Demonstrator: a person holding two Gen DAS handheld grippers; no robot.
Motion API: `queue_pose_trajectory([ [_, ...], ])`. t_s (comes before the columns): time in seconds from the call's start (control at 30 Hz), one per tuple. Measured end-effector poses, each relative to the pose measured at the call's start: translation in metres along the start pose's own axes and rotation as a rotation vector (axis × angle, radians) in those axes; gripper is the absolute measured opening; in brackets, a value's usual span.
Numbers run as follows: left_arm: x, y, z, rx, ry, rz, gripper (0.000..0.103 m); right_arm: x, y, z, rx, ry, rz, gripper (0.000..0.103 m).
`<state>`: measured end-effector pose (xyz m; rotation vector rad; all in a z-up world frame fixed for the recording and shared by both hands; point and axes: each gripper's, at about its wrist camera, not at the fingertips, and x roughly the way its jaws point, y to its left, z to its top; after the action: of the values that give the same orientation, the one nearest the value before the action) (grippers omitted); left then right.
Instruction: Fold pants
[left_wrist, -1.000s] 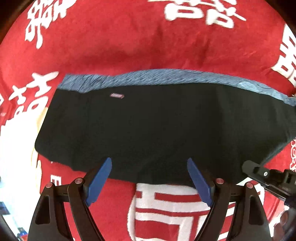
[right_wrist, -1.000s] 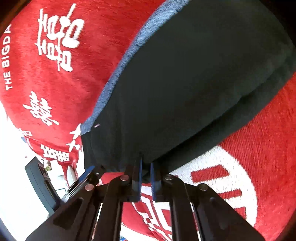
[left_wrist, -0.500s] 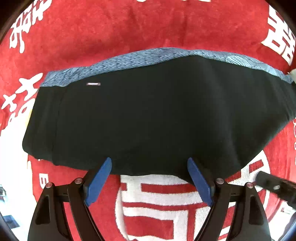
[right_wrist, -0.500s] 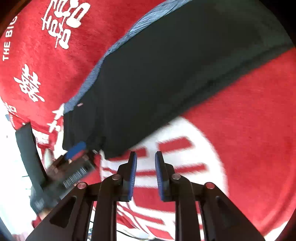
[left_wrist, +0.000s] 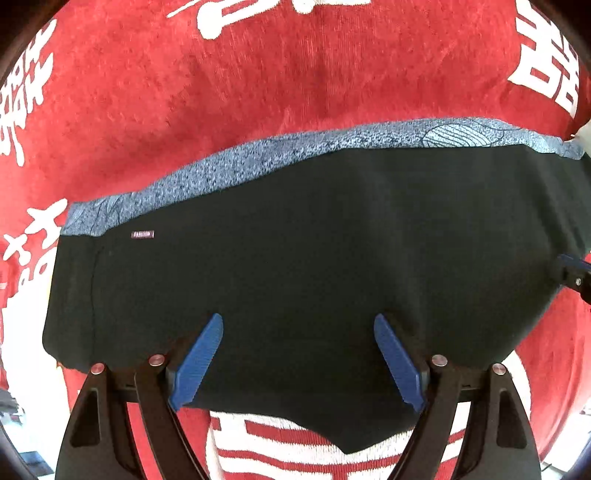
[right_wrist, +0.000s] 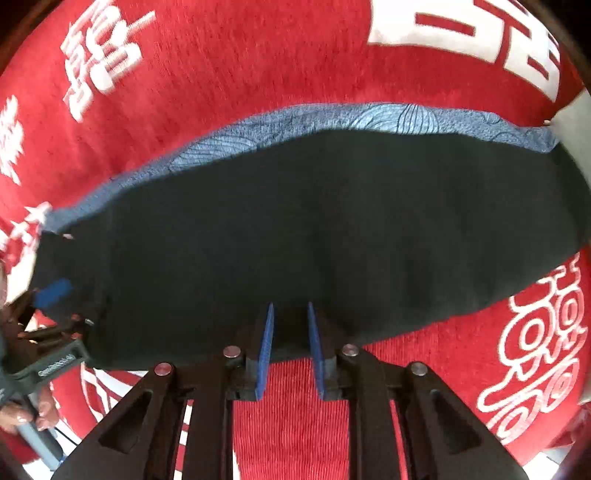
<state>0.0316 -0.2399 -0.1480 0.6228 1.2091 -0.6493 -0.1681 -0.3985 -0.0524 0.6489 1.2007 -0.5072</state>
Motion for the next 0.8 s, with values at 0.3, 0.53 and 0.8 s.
queue_pose_trajectory([
  [0.3, -0.009, 0.003, 0.000, -0.018, 0.023, -0.021, 0.085, -0.014, -0.003, -0.019, 0.026, 0.022, 0.028, 0.021],
  [0.53, -0.010, 0.016, 0.063, -0.080, -0.045, -0.001, 0.085, -0.031, -0.006, 0.035, 0.019, -0.068, 0.052, 0.046],
  [0.8, 0.042, 0.019, 0.111, -0.190, -0.013, 0.055, 0.086, 0.025, -0.008, 0.106, 0.013, -0.007, 0.028, 0.046],
])
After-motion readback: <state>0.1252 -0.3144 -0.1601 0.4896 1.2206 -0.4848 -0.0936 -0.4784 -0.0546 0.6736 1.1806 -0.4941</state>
